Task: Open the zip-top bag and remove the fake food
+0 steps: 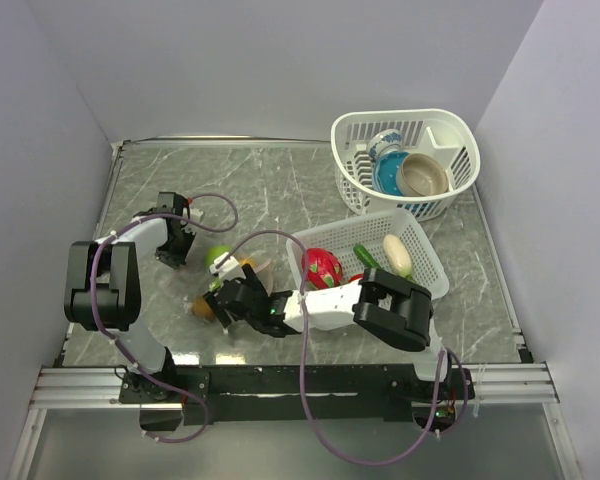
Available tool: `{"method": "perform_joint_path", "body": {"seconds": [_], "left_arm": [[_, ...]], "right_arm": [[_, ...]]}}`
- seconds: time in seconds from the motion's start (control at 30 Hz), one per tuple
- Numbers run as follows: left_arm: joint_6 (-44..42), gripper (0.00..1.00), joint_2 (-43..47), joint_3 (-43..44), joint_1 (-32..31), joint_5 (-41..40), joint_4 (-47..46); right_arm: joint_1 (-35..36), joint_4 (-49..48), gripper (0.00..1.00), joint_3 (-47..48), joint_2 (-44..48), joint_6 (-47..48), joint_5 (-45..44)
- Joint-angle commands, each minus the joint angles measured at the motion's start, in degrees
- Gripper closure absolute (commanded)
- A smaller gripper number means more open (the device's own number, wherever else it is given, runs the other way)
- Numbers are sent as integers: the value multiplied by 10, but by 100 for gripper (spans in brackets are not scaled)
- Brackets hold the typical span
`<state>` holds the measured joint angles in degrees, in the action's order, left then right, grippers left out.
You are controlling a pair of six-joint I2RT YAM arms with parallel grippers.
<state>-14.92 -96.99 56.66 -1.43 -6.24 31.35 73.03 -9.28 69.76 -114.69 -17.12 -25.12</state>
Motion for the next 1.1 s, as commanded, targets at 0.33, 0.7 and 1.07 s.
{"method": "perform_joint_path", "body": {"seconds": [0.33, 0.7, 1.07], "left_arm": [[16, 99, -10, -16, -44, 50, 29], [9, 99, -9, -30, -46, 33, 17], [5, 99, -63, -20, -9, -21, -15]], "right_arm": [[-10, -7, 13, 115, -69, 18, 1], [-23, -26, 61, 54, -43, -4, 13], [-18, 50, 69, -108, 193, -52, 3]]}}
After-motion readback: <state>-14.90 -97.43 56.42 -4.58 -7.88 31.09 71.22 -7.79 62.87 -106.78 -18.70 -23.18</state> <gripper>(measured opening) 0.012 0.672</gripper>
